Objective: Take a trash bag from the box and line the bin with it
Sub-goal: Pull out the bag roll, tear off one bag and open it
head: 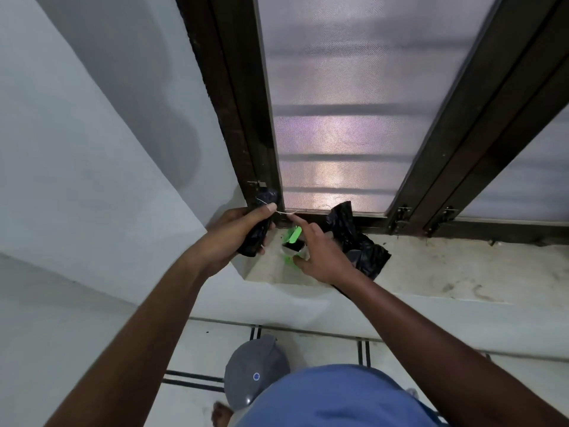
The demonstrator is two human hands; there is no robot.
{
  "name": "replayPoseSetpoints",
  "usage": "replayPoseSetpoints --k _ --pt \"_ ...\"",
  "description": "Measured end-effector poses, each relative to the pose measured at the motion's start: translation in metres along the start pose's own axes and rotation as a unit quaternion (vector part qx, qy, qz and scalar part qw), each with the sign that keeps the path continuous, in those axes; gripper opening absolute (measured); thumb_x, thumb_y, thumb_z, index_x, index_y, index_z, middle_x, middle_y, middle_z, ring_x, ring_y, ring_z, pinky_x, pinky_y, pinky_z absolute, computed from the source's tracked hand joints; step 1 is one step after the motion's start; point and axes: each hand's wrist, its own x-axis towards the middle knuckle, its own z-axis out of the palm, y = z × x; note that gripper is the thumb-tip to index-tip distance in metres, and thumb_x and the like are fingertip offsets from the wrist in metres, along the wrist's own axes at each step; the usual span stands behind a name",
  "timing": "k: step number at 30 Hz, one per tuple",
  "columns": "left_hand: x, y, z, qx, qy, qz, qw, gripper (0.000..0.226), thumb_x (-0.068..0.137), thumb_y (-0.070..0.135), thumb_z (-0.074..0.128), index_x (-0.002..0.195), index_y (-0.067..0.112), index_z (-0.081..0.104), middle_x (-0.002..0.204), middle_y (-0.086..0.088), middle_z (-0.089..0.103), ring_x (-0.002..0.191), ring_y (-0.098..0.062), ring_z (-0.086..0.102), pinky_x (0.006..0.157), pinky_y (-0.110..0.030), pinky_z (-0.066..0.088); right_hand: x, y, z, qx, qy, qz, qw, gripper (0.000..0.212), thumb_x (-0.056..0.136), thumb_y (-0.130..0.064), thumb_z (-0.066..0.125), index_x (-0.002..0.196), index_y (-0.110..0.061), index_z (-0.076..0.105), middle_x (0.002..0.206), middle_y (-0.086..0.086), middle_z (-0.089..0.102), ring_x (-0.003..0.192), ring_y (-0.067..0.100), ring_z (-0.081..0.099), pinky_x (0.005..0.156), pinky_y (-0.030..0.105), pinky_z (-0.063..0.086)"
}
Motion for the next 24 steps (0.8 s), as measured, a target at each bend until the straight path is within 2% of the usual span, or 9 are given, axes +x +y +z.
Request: replayPoseSetpoints --k 3,6,9,13,19,22,24 --pt "-0.001 -0.001 -0.001 0.027 -0.027 -0.007 0.999 0.038 0.104 0.046 0.070 0.105 0.009 0.078 0.086 -0.006 0.074 0.075 -0.021 0.068 0.064 -0.027 0.059 0.002 -0.003 0.001 -0.020 -0.005 -0.006 1.000 0.110 0.094 -0.032 0.082 0.173 -0.047 0.007 0.132 0.000 0.051 0.097 0.023 0.063 0.068 0.034 0.046" --pt "-0.002 -0.006 0.000 0.064 -0.083 -0.024 0.994 0.036 0.104 0.049 0.069 0.111 0.015 0.080 0.095 -0.003 0.079 0.077 -0.018 0.068 0.063 -0.028 0.055 0.003 -0.005 0.001 -0.010 -0.006 -0.007 1.000 0.105 0.092 -0.033 0.083 0.173 -0.042 0.016 0.131 0.000 0.053 0.104 0.026 0.065 0.074 0.036 0.049" --pt "-0.001 -0.012 0.005 0.082 -0.129 -0.042 0.987 0.038 0.106 0.047 0.066 0.127 0.016 0.075 0.121 -0.002 0.082 0.082 -0.018 0.067 0.066 -0.032 0.055 0.004 -0.005 0.003 0.016 0.001 -0.008 1.000 0.100 0.089 -0.032 0.083 0.170 -0.039 0.024 0.128 0.000 0.055 0.108 0.030 0.069 0.080 0.042 0.058" --pt "0.002 -0.022 0.010 0.092 -0.150 -0.060 0.983 0.037 0.106 0.046 0.067 0.132 0.020 0.069 0.125 0.000 0.081 0.083 -0.019 0.070 0.068 -0.035 0.057 0.002 -0.007 0.002 0.052 0.004 -0.002 0.999 0.098 0.092 -0.041 0.075 0.173 -0.042 0.021 0.132 0.001 0.059 0.113 0.029 0.069 0.089 0.050 0.061" --pt "0.014 -0.035 0.012 0.121 -0.063 -0.027 0.990 0.036 0.104 0.051 0.067 0.127 0.023 0.070 0.112 -0.014 0.079 0.071 -0.012 0.076 0.060 -0.024 0.058 -0.002 -0.005 0.000 0.057 0.016 0.002 0.998 0.111 0.090 -0.028 0.086 0.172 -0.048 0.014 0.149 0.002 0.061 0.123 0.028 0.069 0.095 0.052 0.062" --pt "0.023 -0.041 0.011 0.137 -0.030 -0.024 0.990 0.036 0.101 0.052 0.072 0.126 0.026 0.067 0.106 -0.015 0.078 0.076 -0.017 0.078 0.063 -0.030 0.062 -0.003 -0.003 0.000 0.052 0.018 0.005 0.998 0.111 0.092 -0.026 0.085 0.172 -0.048 0.011 0.151 0.003 0.060 0.122 0.030 0.070 0.095 0.053 0.061" --pt "0.029 -0.043 0.009 0.154 -0.023 -0.028 0.987 0.038 0.100 0.052 0.073 0.129 0.029 0.066 0.103 -0.009 0.077 0.076 -0.019 0.079 0.061 -0.030 0.061 -0.004 -0.003 -0.001 0.064 0.023 0.005 0.998 0.113 0.092 -0.024 0.085 0.171 -0.052 0.009 0.150 0.003 0.062 0.122 0.030 0.071 0.096 0.052 0.062"
